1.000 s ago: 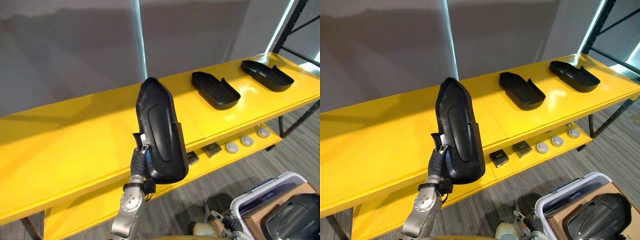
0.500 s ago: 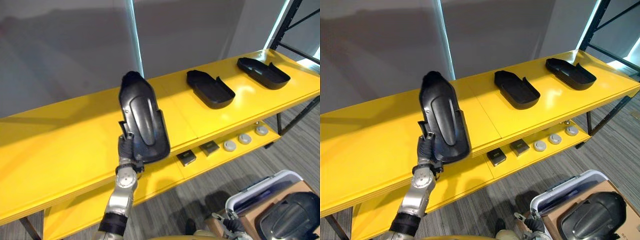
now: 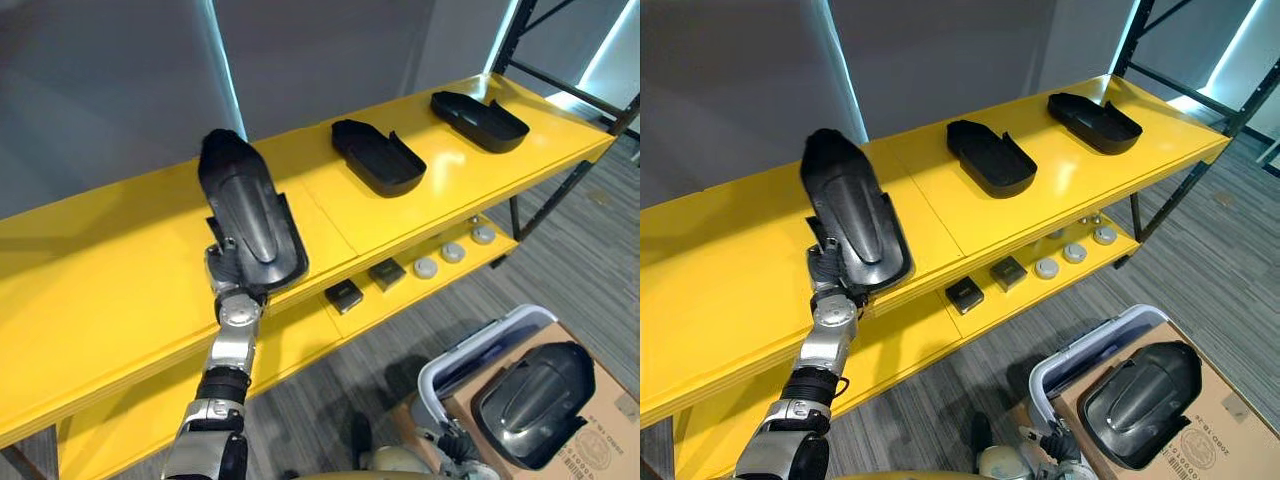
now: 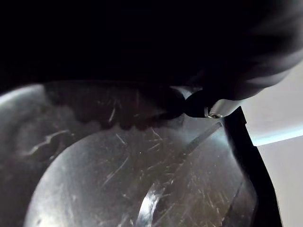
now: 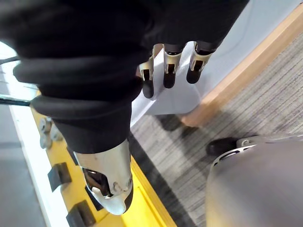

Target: Walk over and take plastic housings, then place them on the shelf

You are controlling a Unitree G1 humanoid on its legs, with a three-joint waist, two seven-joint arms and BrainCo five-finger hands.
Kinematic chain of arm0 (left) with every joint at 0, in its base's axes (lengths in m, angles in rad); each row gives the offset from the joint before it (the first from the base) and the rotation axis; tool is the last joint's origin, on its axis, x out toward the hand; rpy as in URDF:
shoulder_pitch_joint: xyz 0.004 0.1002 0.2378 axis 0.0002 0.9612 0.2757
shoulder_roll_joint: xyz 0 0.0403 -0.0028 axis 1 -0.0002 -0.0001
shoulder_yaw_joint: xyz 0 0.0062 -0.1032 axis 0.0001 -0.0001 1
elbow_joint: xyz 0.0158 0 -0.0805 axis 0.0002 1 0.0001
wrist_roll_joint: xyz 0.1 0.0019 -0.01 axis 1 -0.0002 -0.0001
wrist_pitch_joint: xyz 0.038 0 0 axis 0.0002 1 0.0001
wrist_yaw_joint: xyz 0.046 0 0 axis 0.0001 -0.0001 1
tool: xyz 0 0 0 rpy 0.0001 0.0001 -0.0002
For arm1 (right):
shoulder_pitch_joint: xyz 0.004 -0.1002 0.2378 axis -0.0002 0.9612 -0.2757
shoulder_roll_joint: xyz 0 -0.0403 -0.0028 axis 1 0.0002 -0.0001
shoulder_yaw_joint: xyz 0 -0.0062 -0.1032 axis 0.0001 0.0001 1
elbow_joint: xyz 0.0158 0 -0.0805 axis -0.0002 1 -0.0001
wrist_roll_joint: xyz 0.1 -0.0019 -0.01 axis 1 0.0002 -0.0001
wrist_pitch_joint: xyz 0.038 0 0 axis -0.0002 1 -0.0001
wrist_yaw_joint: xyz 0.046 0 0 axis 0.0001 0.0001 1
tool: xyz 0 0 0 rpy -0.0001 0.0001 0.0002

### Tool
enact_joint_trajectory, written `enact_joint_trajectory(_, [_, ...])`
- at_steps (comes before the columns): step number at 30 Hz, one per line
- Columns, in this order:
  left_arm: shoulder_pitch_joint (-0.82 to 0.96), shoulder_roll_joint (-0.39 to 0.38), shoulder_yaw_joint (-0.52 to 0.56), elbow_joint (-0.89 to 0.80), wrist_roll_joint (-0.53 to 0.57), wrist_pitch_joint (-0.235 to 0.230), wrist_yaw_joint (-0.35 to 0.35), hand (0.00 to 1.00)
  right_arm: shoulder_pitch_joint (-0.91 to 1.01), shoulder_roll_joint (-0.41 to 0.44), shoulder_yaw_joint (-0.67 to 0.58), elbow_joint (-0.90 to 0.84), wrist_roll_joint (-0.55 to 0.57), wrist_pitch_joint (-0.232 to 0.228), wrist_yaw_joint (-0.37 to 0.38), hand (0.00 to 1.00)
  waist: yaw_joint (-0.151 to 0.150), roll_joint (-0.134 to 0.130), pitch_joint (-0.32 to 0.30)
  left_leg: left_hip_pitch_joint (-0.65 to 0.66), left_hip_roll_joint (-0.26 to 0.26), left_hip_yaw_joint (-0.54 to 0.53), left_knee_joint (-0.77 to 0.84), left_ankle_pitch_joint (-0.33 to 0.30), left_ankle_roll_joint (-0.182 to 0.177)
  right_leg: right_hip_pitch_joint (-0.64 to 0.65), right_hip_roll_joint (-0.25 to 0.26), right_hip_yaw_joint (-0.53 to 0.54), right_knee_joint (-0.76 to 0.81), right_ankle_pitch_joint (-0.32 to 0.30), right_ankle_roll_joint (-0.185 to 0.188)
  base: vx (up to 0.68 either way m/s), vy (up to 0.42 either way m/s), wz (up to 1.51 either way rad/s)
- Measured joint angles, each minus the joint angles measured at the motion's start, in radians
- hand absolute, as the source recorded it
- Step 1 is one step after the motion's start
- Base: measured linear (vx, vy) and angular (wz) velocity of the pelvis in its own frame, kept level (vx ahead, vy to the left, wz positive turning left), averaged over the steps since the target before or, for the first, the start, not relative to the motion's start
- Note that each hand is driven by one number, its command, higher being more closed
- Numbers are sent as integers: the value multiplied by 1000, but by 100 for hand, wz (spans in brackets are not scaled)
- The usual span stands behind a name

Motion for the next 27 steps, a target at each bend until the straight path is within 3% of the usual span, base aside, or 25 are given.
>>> enact_joint_trajectory(1, [-5,6,6,4,-6,3,5,0,0,0,0,0,0,-1,0,0,0,0,0,0,0,1,0,0,0,-1,0,1,0,0,0,25,30,-6])
enact_joint_trajectory(7, [-26,70,47,43,-15,11,3,0,-1,-1,0,0,0,-11,0,0,0,1,1,-2,-1,-1,0,0,0,-3,0,5,0,1,0,-3,5,0])
enact_joint_trajectory(27, [-90,91,82,26,-16,15,2,0,-20,-4,-6,-1,5,-12,1,0,4,10,38,-30,0,-25,3,7,4,-21,-3,-14,0,5,-5,-16,6,3])
